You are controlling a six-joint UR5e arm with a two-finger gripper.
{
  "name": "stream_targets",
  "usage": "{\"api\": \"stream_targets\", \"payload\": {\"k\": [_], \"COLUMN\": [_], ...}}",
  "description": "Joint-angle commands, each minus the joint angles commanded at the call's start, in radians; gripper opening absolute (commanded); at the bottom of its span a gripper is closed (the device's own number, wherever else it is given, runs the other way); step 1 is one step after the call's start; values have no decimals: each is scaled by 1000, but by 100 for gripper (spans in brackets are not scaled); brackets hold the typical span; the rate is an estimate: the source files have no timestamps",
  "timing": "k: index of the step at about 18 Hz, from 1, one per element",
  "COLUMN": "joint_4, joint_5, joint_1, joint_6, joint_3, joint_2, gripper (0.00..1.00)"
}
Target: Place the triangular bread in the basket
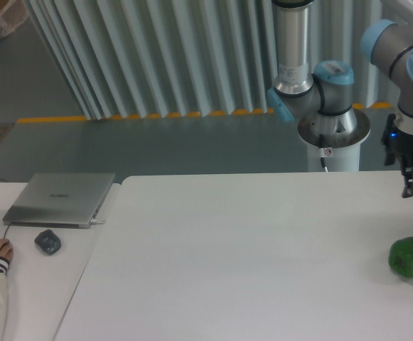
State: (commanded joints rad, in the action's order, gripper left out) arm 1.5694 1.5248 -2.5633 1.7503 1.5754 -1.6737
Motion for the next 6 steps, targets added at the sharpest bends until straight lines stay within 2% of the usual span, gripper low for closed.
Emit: {"api": "stream_targets", "payload": {"k": [6], "joint_4": [-9], "joint_5": [37], "joint_1": [21], "joint_6": [-11], "joint_3": [11], "joint_2": [0], "gripper": [100]}}
